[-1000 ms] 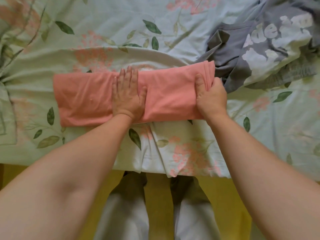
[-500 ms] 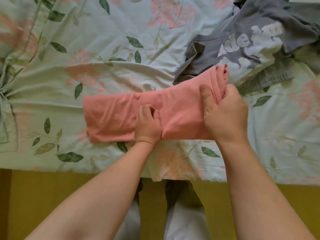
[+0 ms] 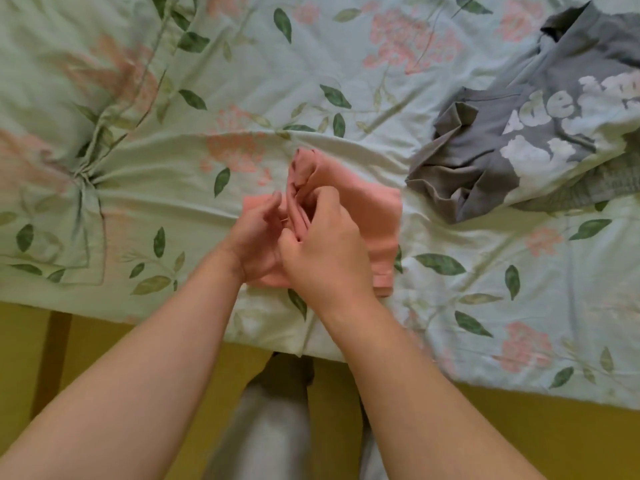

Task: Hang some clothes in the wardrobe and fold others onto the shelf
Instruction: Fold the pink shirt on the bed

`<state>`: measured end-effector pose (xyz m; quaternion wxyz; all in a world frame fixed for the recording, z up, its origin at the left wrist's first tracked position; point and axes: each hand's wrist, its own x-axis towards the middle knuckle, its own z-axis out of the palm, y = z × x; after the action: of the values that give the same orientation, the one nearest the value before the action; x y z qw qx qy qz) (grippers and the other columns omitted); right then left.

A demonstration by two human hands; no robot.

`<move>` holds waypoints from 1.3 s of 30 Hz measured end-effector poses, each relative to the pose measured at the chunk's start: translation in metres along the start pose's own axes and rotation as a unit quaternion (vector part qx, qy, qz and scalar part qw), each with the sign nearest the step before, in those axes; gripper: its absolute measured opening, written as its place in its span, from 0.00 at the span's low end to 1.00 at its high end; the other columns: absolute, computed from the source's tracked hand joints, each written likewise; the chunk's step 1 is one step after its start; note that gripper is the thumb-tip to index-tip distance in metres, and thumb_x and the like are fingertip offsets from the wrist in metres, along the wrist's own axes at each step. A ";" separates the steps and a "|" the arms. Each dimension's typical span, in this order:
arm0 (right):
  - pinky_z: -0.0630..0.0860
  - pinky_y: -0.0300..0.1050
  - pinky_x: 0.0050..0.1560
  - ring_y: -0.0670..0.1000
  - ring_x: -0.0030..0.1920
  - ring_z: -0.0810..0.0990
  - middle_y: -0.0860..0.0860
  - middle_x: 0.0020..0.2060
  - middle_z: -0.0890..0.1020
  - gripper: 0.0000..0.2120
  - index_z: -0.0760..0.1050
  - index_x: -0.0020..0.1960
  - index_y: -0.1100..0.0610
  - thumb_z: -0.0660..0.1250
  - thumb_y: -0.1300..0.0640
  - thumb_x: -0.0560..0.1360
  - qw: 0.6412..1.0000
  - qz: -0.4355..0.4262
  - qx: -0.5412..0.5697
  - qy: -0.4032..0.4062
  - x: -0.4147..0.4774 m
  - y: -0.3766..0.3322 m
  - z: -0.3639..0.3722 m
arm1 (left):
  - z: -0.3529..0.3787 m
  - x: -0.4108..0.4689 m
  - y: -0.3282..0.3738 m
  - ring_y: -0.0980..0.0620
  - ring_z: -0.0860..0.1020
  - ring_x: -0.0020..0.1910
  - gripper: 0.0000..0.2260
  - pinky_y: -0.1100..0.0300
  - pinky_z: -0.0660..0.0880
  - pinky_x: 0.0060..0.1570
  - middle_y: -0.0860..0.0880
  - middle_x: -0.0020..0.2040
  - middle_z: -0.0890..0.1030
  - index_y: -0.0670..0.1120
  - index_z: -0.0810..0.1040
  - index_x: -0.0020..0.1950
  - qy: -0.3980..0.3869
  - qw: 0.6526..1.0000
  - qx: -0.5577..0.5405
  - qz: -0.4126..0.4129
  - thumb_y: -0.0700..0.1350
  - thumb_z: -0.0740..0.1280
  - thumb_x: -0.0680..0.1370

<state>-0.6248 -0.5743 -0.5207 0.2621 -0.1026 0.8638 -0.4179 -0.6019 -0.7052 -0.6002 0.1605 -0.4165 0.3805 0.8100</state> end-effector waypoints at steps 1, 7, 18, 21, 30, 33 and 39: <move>0.76 0.54 0.47 0.56 0.51 0.78 0.52 0.53 0.76 0.16 0.66 0.60 0.54 0.66 0.55 0.75 1.000 -0.003 -0.008 -0.014 0.005 -0.002 0.017 | -0.015 -0.005 0.009 0.53 0.83 0.37 0.29 0.63 0.79 0.36 0.47 0.38 0.84 0.45 0.87 0.42 0.004 1.000 -0.025 -0.001 0.57 0.50 0.85; 0.75 0.55 0.47 0.63 0.54 0.77 0.58 0.57 0.75 0.20 0.64 0.64 0.57 0.66 0.59 0.74 0.996 0.002 -0.070 -0.061 0.030 0.013 0.103 | -0.071 -0.006 0.028 0.53 0.76 0.32 0.32 0.61 0.71 0.33 0.50 0.39 0.80 0.48 0.80 0.55 -0.002 0.999 0.018 -0.027 0.72 0.50 0.77; 0.74 0.55 0.56 0.55 0.55 0.76 0.52 0.52 0.80 0.13 0.80 0.56 0.56 0.65 0.55 0.73 0.980 -0.121 -0.116 0.105 0.027 0.037 0.102 | -0.080 0.036 -0.002 0.46 0.84 0.48 0.16 0.49 0.81 0.53 0.45 0.48 0.85 0.45 0.81 0.52 0.199 0.954 0.209 0.076 0.57 0.72 0.75; 0.61 0.58 0.68 0.56 0.69 0.67 0.53 0.67 0.73 0.19 0.75 0.65 0.51 0.63 0.49 0.76 0.953 -0.047 -0.230 0.189 0.048 0.051 0.077 | -0.070 0.043 -0.007 0.48 0.80 0.53 0.27 0.48 0.77 0.59 0.48 0.55 0.81 0.48 0.77 0.57 0.264 0.898 0.332 0.115 0.68 0.68 0.71; 0.71 0.52 0.64 0.56 0.62 0.73 0.52 0.62 0.74 0.24 0.74 0.64 0.47 0.69 0.38 0.72 0.979 0.038 -0.185 -0.080 0.103 0.092 0.016 | -0.056 0.064 -0.007 0.38 0.72 0.66 0.35 0.47 0.70 0.62 0.40 0.68 0.70 0.42 0.64 0.66 0.372 0.816 0.433 0.090 0.67 0.68 0.73; 0.78 0.51 0.58 0.51 0.55 0.80 0.49 0.55 0.81 0.17 0.78 0.58 0.50 0.74 0.45 0.72 0.981 0.105 -0.016 -0.162 0.116 0.097 -0.014 | -0.055 0.063 -0.004 0.35 0.72 0.67 0.44 0.44 0.70 0.66 0.40 0.69 0.74 0.41 0.64 0.70 0.402 0.838 0.370 -0.003 0.73 0.68 0.68; 0.81 0.47 0.51 0.53 0.57 0.82 0.51 0.58 0.82 0.21 0.76 0.64 0.48 0.74 0.45 0.73 0.938 0.145 0.093 -0.301 0.122 0.122 -0.039 | -0.050 0.051 -0.004 0.40 0.77 0.62 0.33 0.55 0.71 0.55 0.42 0.63 0.79 0.42 0.76 0.65 0.331 0.869 0.362 0.071 0.68 0.63 0.76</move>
<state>-0.7437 -0.5198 -0.6399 0.5755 -0.0726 0.7074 -0.4038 -0.6025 -0.7428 -0.6606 0.1068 -0.5442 0.7067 0.4394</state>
